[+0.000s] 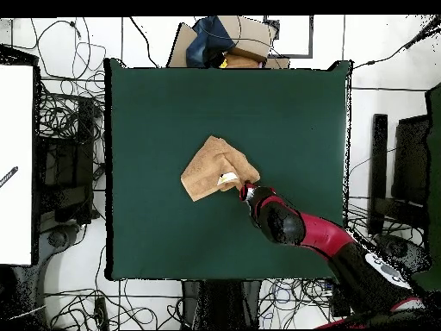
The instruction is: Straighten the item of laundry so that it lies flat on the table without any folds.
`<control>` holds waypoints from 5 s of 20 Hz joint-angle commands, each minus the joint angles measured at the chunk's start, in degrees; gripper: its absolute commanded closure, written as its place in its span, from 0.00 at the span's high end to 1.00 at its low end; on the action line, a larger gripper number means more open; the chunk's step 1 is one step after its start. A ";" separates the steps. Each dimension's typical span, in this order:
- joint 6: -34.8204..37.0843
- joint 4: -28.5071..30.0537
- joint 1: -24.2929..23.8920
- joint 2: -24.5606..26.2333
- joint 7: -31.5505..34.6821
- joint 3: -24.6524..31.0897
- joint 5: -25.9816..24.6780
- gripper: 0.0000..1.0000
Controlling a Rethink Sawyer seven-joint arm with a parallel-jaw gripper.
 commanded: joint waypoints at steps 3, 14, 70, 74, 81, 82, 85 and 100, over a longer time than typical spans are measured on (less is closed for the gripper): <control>3.68 -2.36 2.03 2.02 1.32 1.25 -3.94 0.00; 10.68 -1.82 16.16 -9.60 5.20 -8.18 0.48 0.00; 3.04 24.22 41.86 -29.55 16.03 -28.19 19.69 0.00; 2.35 24.05 42.83 -29.16 15.40 -29.41 19.53 0.00; 0.60 27.46 38.97 -30.87 13.33 -27.10 17.02 0.00; 1.31 27.91 38.43 -31.82 12.95 -26.77 16.93 0.00; 1.16 28.34 37.87 -32.25 12.16 -26.93 16.26 0.00; -5.20 33.31 38.67 -31.80 12.45 -29.10 13.32 0.00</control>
